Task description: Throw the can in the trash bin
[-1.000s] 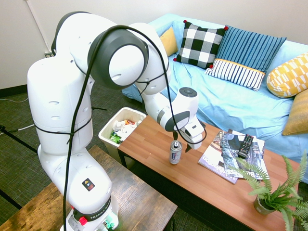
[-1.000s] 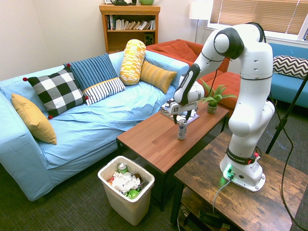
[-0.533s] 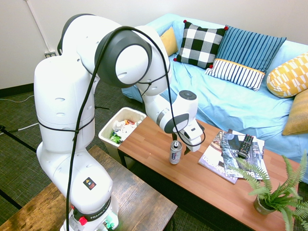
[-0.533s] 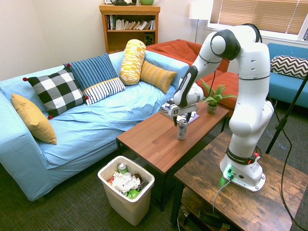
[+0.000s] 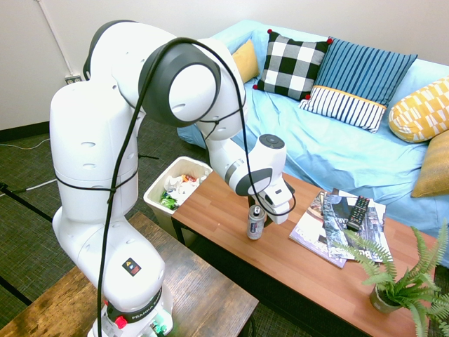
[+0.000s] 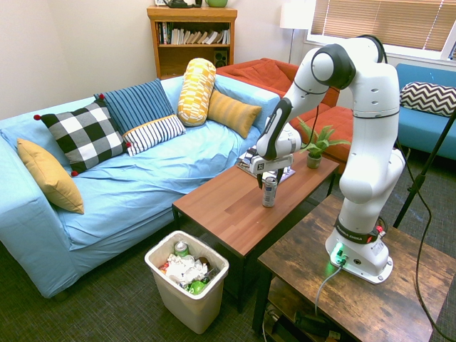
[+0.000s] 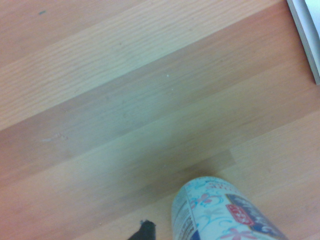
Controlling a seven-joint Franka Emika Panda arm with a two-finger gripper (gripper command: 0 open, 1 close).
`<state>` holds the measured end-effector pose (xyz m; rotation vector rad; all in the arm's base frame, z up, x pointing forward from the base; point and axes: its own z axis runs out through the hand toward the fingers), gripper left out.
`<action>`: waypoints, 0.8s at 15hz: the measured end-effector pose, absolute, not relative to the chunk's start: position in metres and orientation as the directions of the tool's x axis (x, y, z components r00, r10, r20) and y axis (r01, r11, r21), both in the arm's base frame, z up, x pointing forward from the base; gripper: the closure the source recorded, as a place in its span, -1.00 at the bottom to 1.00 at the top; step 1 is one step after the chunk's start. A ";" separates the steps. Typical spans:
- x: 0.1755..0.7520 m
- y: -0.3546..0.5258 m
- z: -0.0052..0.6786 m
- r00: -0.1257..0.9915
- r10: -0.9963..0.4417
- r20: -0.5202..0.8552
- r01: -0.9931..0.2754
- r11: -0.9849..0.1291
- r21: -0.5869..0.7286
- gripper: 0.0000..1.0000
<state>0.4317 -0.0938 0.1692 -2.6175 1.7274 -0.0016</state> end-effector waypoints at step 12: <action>0.460 0.074 0.234 0.564 -0.823 0.077 -0.816 -0.569 -0.101 1.00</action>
